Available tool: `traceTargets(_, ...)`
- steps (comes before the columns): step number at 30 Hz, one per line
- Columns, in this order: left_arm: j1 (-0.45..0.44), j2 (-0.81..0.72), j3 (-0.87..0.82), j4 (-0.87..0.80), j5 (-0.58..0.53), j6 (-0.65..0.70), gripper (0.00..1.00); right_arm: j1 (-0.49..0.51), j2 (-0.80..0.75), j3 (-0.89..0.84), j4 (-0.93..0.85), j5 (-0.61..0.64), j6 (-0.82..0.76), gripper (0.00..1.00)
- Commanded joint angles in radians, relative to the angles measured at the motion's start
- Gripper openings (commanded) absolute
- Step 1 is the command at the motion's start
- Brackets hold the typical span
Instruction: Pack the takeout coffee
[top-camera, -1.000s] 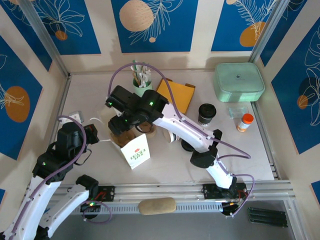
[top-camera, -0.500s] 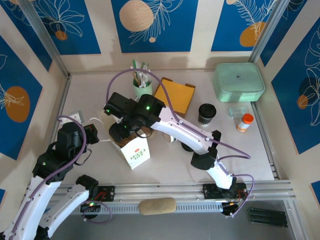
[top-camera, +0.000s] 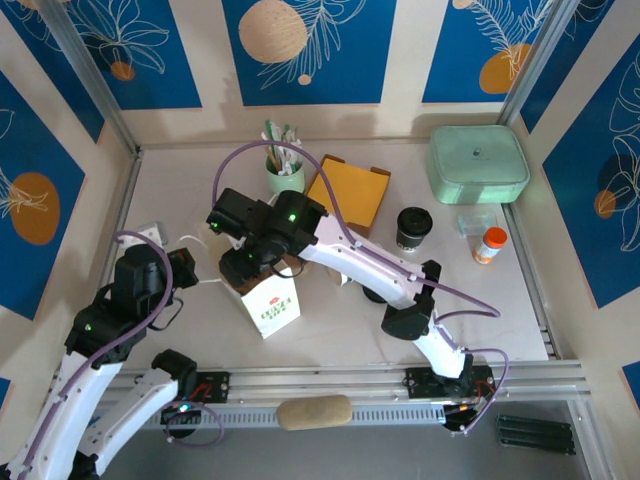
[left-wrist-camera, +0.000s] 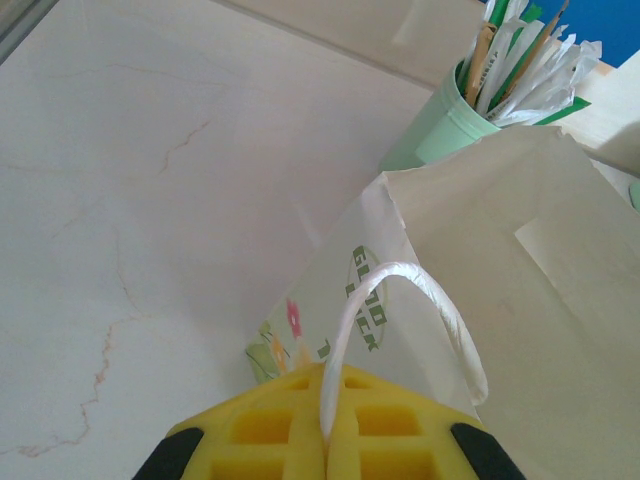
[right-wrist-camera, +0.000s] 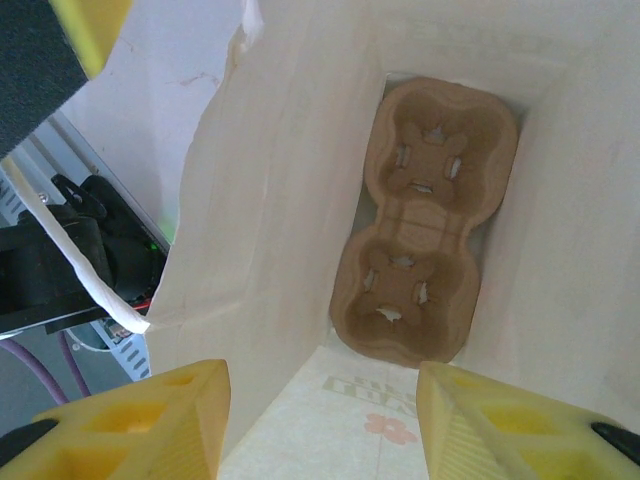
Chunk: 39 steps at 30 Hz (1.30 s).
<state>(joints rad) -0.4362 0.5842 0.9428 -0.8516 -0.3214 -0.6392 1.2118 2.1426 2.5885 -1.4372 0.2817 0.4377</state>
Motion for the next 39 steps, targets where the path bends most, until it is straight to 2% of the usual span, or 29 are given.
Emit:
traceTargets(1, 0.008, 0.003, -0.001, 0.025, 0.013, -0.002, 0.00, 0.003, -0.035, -0.012, -0.023, 0.003, 0.010, 0.53)
traceTargets(12, 0.008, 0.016, 0.003, 0.039, 0.012, 0.006, 0.00, 0.001, -0.053, 0.009, -0.014, 0.003, 0.003, 0.53)
traceTargets(20, 0.008, 0.032, 0.029, 0.049, 0.008, 0.028, 0.00, -0.033, -0.133, 0.032, 0.036, -0.042, 0.003, 0.53)
traceTargets(25, 0.009, 0.033, 0.048, 0.047, 0.004, 0.041, 0.13, -0.051, -0.204, 0.024, 0.052, -0.037, 0.010, 0.53)
traceTargets(31, 0.008, 0.034, 0.075, 0.052, 0.020, 0.052, 0.25, -0.103, -0.343, -0.099, 0.103, -0.026, 0.033, 0.53)
traceTargets(36, 0.008, 0.043, 0.115, 0.051, 0.035, 0.066, 0.48, -0.175, -0.469, -0.264, 0.117, 0.006, 0.052, 0.53)
traceTargets(39, 0.008, 0.053, 0.155, 0.046, 0.053, 0.082, 0.59, -0.264, -0.573, -0.393, 0.126, 0.016, 0.064, 0.53)
